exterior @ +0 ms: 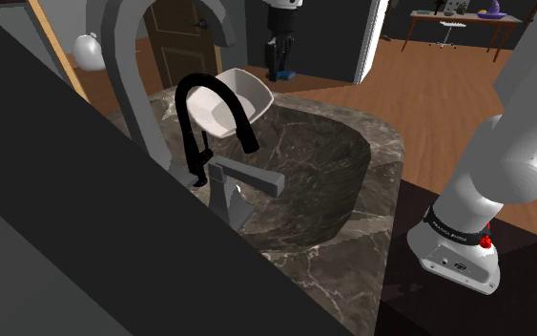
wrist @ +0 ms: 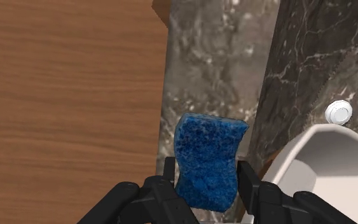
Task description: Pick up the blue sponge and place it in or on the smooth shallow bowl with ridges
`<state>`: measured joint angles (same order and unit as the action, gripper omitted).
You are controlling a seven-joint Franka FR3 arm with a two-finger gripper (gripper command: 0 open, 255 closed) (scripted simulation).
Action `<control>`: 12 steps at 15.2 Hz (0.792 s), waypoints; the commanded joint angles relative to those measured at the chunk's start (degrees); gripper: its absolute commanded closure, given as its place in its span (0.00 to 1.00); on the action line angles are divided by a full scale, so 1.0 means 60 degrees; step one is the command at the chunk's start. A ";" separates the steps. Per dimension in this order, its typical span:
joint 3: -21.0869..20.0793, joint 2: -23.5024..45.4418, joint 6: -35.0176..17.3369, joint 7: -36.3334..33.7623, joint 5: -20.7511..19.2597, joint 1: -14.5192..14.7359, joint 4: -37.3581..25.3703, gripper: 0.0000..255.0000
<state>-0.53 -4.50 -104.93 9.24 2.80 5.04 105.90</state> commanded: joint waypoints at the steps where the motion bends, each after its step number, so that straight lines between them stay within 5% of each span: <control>1: -0.0004 -0.0022 0.0254 -0.0021 -0.0003 0.0003 -0.0227 1.00; 12: 0.0002 0.0181 0.1706 -0.0081 -0.0016 -0.0001 -0.1884 1.00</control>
<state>-0.48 -3.57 -95.48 8.86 2.71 5.00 95.53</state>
